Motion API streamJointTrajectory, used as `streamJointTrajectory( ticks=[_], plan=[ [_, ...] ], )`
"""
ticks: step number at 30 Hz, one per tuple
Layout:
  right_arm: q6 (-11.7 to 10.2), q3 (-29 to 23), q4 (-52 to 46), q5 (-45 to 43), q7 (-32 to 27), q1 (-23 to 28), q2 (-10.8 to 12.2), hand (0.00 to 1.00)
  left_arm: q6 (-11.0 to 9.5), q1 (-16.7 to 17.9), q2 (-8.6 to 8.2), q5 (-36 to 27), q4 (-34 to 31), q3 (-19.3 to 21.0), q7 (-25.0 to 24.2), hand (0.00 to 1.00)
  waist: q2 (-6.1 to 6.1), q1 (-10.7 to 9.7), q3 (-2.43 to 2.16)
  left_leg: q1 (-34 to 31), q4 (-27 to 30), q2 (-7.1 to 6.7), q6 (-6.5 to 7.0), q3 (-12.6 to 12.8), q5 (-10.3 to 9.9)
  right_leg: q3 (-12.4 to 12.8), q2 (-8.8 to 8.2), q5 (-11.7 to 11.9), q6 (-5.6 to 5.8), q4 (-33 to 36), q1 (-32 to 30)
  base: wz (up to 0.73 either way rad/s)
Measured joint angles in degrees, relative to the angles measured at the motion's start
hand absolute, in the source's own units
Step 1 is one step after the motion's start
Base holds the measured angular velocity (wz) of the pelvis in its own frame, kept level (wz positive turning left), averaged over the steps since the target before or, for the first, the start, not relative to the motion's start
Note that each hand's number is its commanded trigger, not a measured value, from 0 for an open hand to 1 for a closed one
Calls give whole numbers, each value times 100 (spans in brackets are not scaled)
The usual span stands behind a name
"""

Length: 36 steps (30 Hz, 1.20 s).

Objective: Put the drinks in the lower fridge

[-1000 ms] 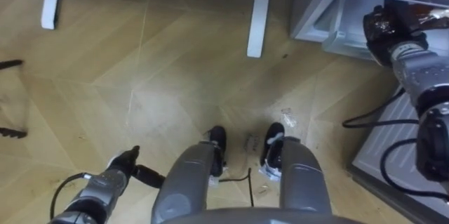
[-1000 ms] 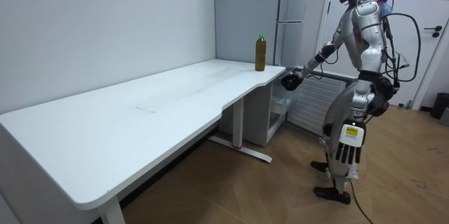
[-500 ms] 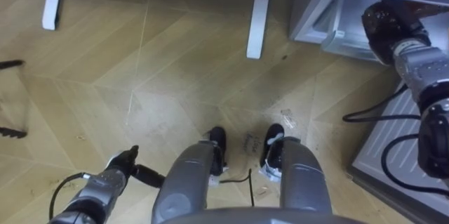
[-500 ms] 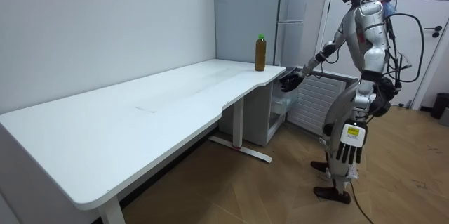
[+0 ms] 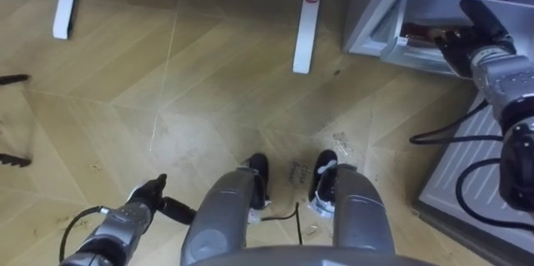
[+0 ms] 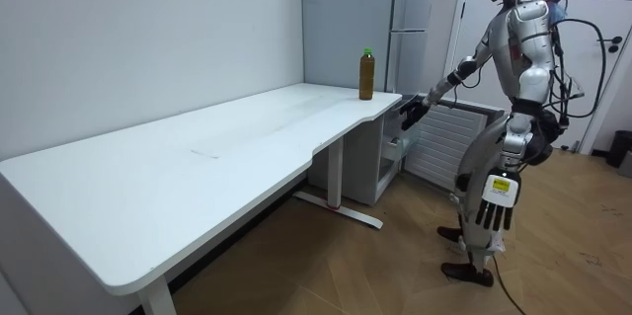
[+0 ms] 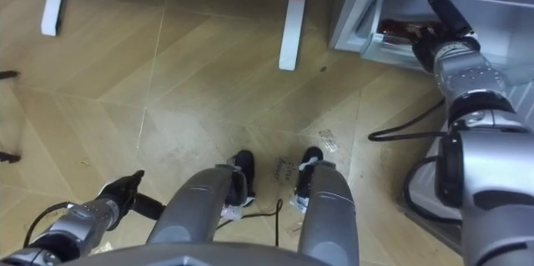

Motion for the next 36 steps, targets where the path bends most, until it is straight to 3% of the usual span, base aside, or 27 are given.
streamJointTrajectory(
  ticks=[12, 16, 20, 24, 28, 33, 36],
  plan=[
    [18, 170, 31, -215, 6, 143, -104, 0, -3, 92, 79, 24, -33, 11, -8, 0, 18, -124, -33, 277, -41, 39, -22, -131, 12, -150, 101, 73, -9, -265, 426, 2],
    [24, 169, 31, -198, 115, 275, -104, 0, -75, 94, 97, 134, -69, 243, -146, 0, 12, -123, -44, 548, -188, 58, -17, -107, 11, -137, 177, 138, 27, -477, 702, -8],
    [30, 168, 19, -310, 447, 499, -160, 0, -112, 191, 130, 134, -72, 494, -191, 0, -41, -163, -134, 766, -324, 67, -14, -98, 12, -139, 189, 173, 50, -632, 922, -5],
    [42, 167, 6, -464, 715, 819, -215, 0, -106, 375, 128, 128, -66, 697, -278, 0, -55, -232, -198, 1361, -643, 97, -15, -105, 14, -188, 295, 213, 102, -1033, 1555, 1],
    [26, 105, -149, -785, 1002, 1316, -217, 0, -111, 644, 141, 130, -67, 887, -273, 0, -103, -335, -295, 1925, -966, 163, -21, -113, 9, -256, 411, 280, 142, -1504, 2219, 2],
    [25, 76, -1165, -1146, 1143, 2315, -210, 0, -129, 980, 139, 397, -316, 1088, -280, 0, -93, -311, -330, 2393, -1270, 183, -24, -58, 10, -221, 488, 328, 181, -1802, 2641, -8],
    [-118, 70, -1402, -2130, 1424, 2778, -83, 0, -163, 1224, 124, 656, -415, 1279, -253, 0, -90, -398, -332, 2806, -1537, 198, -43, -21, 8, -184, 550, 311, 202, -2018, 3016, -7]
  ],
)
